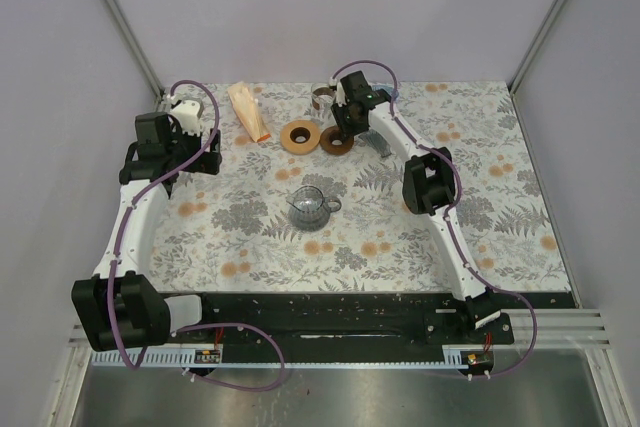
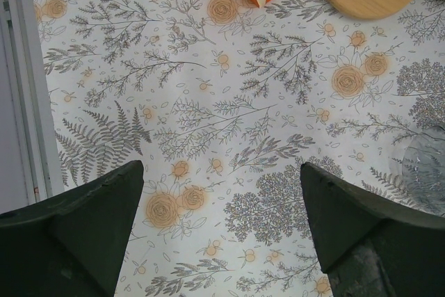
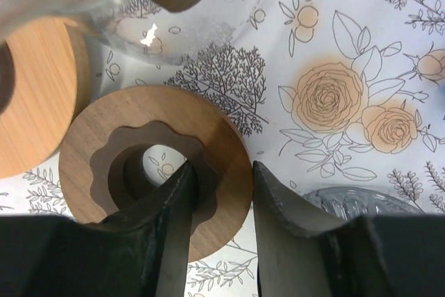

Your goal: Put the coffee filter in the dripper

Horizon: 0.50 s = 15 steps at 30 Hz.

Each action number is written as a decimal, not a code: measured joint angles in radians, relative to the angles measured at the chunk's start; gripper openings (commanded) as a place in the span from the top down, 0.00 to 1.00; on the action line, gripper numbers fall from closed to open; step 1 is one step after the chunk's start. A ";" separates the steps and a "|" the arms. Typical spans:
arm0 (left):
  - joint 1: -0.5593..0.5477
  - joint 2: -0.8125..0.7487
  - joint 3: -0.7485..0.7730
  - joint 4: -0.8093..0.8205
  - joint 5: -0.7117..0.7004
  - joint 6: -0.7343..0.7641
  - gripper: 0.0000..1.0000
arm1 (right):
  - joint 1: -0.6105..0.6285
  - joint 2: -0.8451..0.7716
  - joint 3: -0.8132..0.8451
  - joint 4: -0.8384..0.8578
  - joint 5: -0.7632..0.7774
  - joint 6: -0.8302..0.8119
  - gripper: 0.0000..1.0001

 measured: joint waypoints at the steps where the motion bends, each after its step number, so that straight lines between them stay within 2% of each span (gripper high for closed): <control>1: 0.000 0.000 0.000 0.000 0.000 0.000 0.01 | 0.000 0.000 0.000 -0.002 -0.002 0.003 0.70; 5: 0.000 0.000 0.000 0.000 0.000 0.000 0.01 | -0.002 0.000 0.000 -0.002 -0.006 0.006 0.86; 10: 0.000 0.000 0.000 0.000 0.000 0.000 0.01 | -0.002 -0.003 -0.008 0.002 -0.008 0.006 0.99; 15: 0.000 0.000 0.000 0.000 0.000 0.000 0.01 | -0.002 -0.021 -0.037 0.006 -0.010 0.006 1.00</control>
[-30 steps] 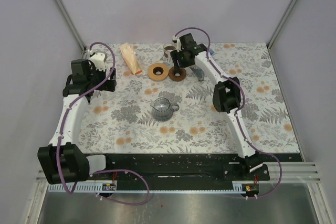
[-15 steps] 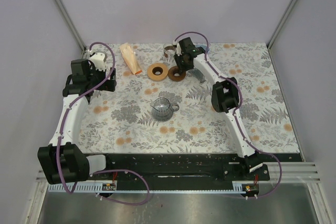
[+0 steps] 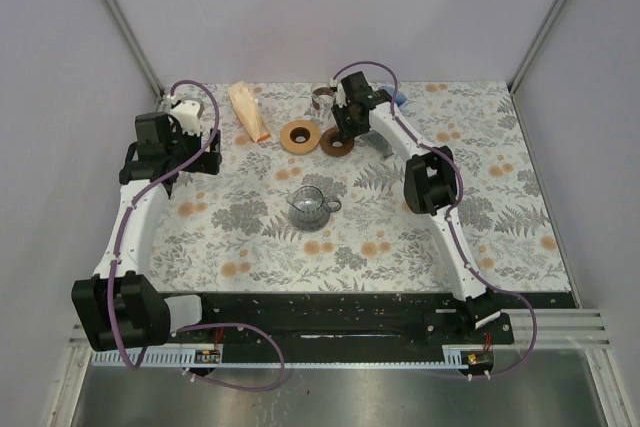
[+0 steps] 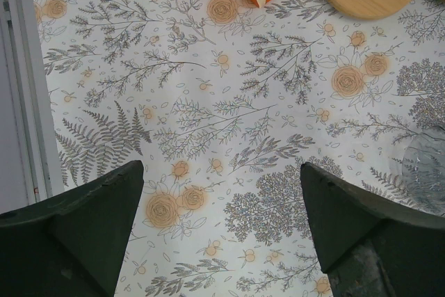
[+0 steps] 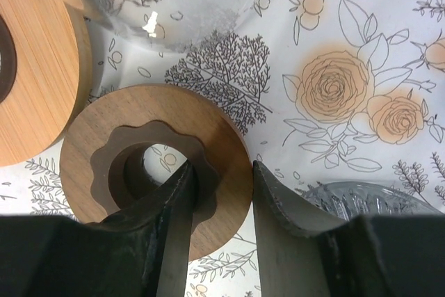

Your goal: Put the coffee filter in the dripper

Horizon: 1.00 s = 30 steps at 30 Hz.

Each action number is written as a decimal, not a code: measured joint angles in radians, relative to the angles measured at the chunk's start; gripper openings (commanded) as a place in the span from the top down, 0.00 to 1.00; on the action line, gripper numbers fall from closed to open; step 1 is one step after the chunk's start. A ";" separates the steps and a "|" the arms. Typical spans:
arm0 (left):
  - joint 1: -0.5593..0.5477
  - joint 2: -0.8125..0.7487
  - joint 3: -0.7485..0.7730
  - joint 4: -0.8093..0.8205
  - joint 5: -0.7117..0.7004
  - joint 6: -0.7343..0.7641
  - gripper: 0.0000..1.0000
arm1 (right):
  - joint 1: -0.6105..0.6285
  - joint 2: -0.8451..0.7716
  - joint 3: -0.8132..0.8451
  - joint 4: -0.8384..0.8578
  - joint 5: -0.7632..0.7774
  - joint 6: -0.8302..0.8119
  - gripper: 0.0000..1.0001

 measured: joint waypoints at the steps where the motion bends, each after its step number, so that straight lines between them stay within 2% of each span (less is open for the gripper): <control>1: 0.000 0.000 0.000 0.000 0.000 0.000 0.01 | 0.000 -0.005 -0.007 -0.001 0.000 0.000 1.00; 15: 0.000 0.000 0.000 0.000 0.002 0.000 0.01 | 0.000 -0.095 -0.060 -0.034 -0.028 -0.002 1.00; 21: 0.000 0.000 0.000 0.000 0.009 0.001 0.01 | 0.003 -0.195 -0.135 -0.058 -0.081 0.005 1.00; 25: 0.000 0.000 0.000 0.000 0.016 0.001 0.01 | 0.021 -0.319 -0.246 -0.050 -0.116 -0.008 1.00; 30: 0.000 0.000 0.000 0.000 0.023 0.001 0.01 | 0.121 -0.562 -0.523 0.018 -0.133 -0.049 1.00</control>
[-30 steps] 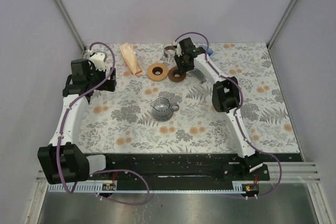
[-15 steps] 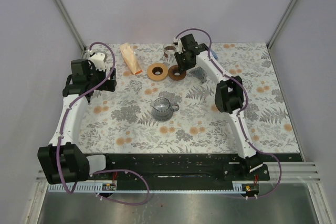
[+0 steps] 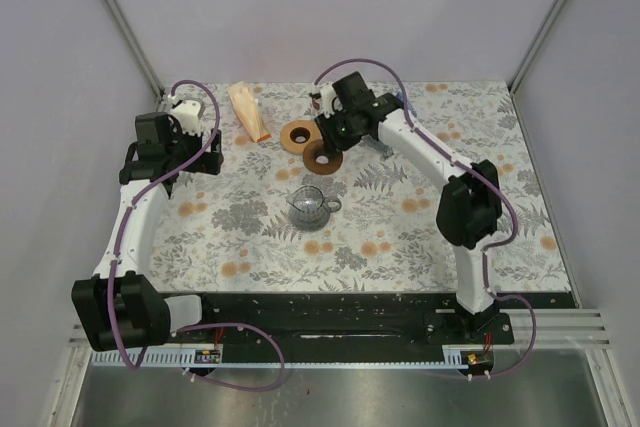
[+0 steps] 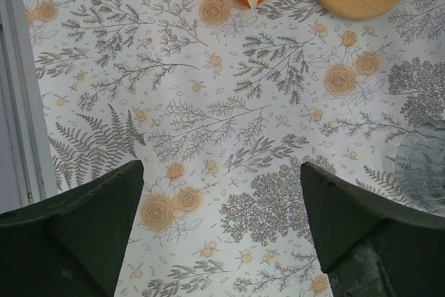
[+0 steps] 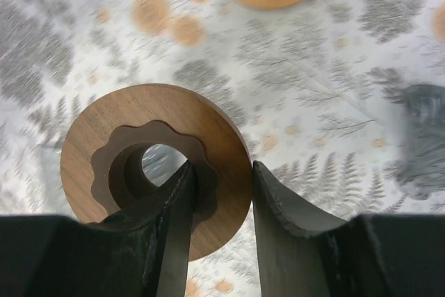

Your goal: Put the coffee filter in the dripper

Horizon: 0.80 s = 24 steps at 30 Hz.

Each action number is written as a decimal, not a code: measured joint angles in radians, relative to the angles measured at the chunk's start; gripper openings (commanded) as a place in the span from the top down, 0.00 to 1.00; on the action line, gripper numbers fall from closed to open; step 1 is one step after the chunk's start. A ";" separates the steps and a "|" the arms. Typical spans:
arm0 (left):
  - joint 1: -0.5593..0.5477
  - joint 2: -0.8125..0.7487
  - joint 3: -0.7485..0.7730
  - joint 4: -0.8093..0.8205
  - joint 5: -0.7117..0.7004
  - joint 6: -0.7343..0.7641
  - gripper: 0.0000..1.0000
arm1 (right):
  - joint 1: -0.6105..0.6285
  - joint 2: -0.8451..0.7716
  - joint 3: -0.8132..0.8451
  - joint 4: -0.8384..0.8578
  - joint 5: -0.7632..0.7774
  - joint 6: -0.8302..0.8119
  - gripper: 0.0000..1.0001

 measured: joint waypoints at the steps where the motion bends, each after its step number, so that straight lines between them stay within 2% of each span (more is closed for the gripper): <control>1: 0.000 0.000 0.000 0.000 0.001 0.000 0.01 | 0.025 -0.037 -0.044 0.013 -0.001 -0.003 1.00; 4: 0.000 0.000 0.000 0.000 0.003 0.000 0.01 | 0.114 -0.148 -0.184 0.057 -0.008 -0.009 1.00; 8: 0.000 0.000 0.000 0.000 0.005 -0.001 0.01 | 0.184 -0.207 -0.261 0.076 -0.002 -0.020 1.00; 18: 0.007 0.000 0.000 0.000 0.010 -0.001 0.01 | 0.230 -0.187 -0.295 0.110 0.065 -0.066 0.99; 24: 0.009 0.000 -0.011 -0.002 0.011 0.000 0.01 | 0.231 -0.122 -0.282 0.126 0.085 -0.086 0.93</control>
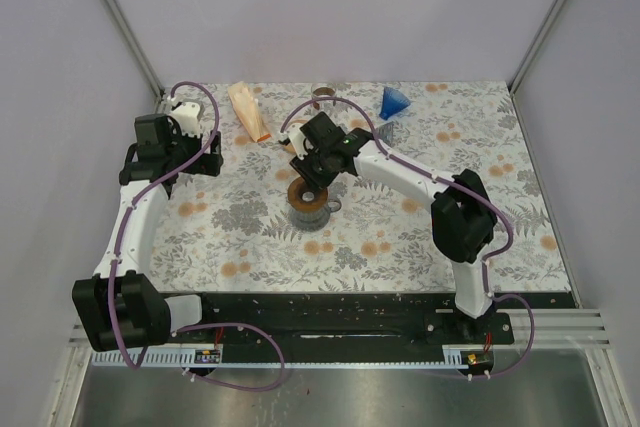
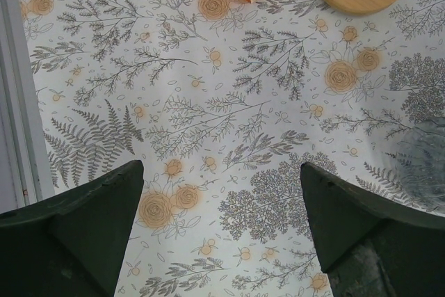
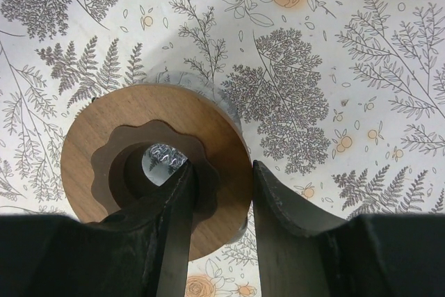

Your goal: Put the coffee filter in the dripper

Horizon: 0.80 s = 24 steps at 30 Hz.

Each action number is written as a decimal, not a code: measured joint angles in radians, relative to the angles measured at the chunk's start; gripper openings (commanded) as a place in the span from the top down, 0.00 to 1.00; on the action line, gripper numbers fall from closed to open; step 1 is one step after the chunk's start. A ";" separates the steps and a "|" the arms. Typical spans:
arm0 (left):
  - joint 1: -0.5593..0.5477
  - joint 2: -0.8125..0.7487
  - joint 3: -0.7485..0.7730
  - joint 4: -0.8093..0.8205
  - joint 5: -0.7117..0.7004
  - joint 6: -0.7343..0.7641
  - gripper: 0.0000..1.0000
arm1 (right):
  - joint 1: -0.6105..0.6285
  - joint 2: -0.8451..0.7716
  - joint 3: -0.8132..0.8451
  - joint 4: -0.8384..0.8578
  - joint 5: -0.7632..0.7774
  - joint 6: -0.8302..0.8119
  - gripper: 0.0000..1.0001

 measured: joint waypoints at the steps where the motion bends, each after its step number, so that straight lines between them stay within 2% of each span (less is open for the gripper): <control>1: 0.000 0.000 0.000 0.001 0.000 0.000 0.01 | 0.001 0.010 0.000 0.000 0.002 -0.003 0.91; 3: 0.001 0.000 0.000 0.002 0.000 0.000 0.01 | 0.002 0.021 0.000 0.000 0.003 -0.006 0.86; 8: 0.002 0.000 -0.002 0.002 0.000 0.000 0.01 | 0.006 0.023 0.000 0.011 0.002 -0.015 0.66; 19: 0.003 0.000 -0.002 0.002 0.000 0.000 0.01 | 0.007 0.023 0.000 -0.003 -0.005 -0.056 0.43; 24: 0.003 0.000 -0.002 0.002 0.000 0.000 0.01 | 0.007 0.023 0.015 -0.034 -0.004 -0.074 0.26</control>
